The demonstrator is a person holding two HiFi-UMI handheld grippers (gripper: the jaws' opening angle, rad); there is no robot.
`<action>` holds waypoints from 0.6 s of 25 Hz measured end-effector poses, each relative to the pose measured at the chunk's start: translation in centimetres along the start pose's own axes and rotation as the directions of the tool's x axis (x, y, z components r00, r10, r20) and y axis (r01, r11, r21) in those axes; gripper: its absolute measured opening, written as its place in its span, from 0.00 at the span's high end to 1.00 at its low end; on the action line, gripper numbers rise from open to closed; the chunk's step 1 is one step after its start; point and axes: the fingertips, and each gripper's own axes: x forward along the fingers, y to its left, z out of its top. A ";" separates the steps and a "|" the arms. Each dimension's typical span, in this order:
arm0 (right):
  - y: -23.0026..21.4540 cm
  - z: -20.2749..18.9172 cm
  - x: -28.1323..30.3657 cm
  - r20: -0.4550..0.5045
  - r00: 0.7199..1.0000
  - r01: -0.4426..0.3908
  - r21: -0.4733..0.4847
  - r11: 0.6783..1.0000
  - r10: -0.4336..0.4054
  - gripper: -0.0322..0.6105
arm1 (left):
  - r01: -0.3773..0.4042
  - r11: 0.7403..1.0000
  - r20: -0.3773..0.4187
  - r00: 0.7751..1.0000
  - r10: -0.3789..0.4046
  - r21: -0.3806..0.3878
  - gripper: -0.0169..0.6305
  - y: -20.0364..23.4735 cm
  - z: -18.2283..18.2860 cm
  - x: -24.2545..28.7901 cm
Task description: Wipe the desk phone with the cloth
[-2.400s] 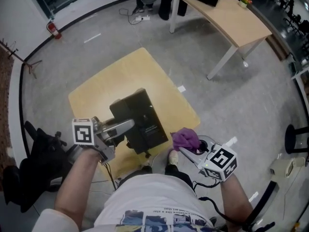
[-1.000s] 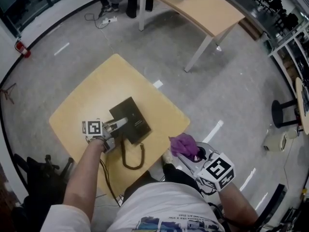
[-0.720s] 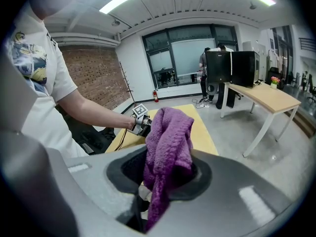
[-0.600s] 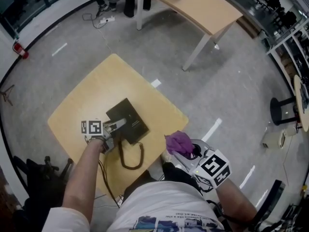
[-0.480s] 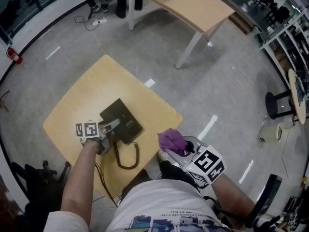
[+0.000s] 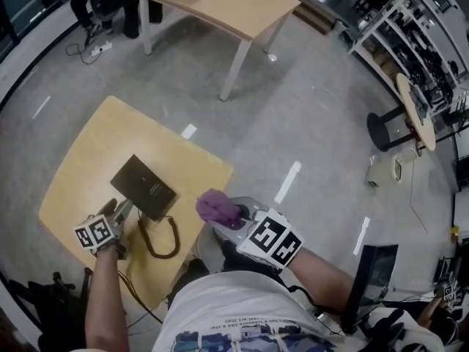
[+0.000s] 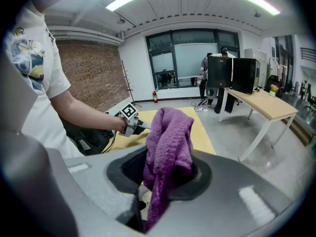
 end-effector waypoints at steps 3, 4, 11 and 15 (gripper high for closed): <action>0.4 -0.5 -0.7 0.001 1.000 0.000 -0.015 1.000 0.000 0.79 | -0.053 0.998 0.029 0.998 0.052 0.040 0.40 -0.3 -0.6 -2.4; 0.5 -0.7 -0.9 0.001 1.000 -0.006 -0.021 1.000 0.006 0.79 | -0.063 0.997 0.036 0.998 0.061 0.054 0.41 -0.7 -0.9 -3.3; 0.8 -1.9 -3.8 0.023 0.996 -0.079 -0.110 0.991 0.082 0.79 | -0.098 0.981 0.073 0.994 0.086 0.167 0.46 -9.0 -4.7 -7.5; 0.2 -3.1 -6.2 0.054 0.986 -0.144 -0.179 0.973 0.156 0.79 | -0.143 0.957 0.110 0.987 0.118 0.253 0.50 -16.2 -7.2 -8.3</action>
